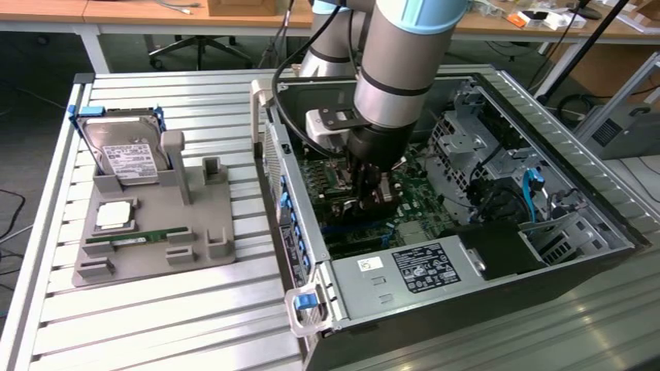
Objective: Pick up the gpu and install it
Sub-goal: 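Insert the gpu into the slot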
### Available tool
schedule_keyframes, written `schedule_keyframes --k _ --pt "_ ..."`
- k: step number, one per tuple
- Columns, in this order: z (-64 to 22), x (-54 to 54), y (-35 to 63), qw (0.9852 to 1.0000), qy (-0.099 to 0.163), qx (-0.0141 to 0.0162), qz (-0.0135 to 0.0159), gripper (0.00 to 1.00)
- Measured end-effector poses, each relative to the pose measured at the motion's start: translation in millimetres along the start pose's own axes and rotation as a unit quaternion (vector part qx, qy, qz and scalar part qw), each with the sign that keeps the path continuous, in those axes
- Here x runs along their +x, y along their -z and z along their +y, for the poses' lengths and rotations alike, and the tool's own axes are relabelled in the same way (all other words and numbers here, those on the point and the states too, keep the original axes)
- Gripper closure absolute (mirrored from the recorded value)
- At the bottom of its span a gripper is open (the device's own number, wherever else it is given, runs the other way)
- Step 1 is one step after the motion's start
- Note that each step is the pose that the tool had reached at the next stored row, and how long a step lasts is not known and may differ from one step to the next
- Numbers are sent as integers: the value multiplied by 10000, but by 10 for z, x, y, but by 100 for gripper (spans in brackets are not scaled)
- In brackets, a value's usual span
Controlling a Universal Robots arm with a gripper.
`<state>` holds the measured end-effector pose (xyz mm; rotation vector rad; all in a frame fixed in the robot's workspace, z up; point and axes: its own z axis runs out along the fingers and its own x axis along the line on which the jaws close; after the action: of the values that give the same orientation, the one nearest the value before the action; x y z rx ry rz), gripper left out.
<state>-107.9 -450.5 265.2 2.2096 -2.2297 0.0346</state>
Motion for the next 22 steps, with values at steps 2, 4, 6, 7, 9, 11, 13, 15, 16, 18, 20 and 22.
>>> schedule_keyframes --k 2,4,6,7,9,11,13,15,16,18,20,22 --pt "0 0 0 10000 0 0 1 73" --pt "1 1 -2 10000 0 0 1 73" --pt "1 3 -7 10000 -1 0 0 73" --pt "1 4 -8 10000 -1 0 1 73" --pt "1 5 -10 10000 0 -1 1 73" --pt "1 5 -14 10000 0 0 1 73" --pt "1 5 -21 10000 0 0 0 73" --pt "0 5 -34 10000 1 0 2 73" --pt "0 5 -41 10000 1 0 2 73" --pt "2 5 -49 10000 0 -2 2 73" --pt "1 4 -51 10000 0 -1 2 73" --pt "1 4 -52 10000 0 -1 2 73"
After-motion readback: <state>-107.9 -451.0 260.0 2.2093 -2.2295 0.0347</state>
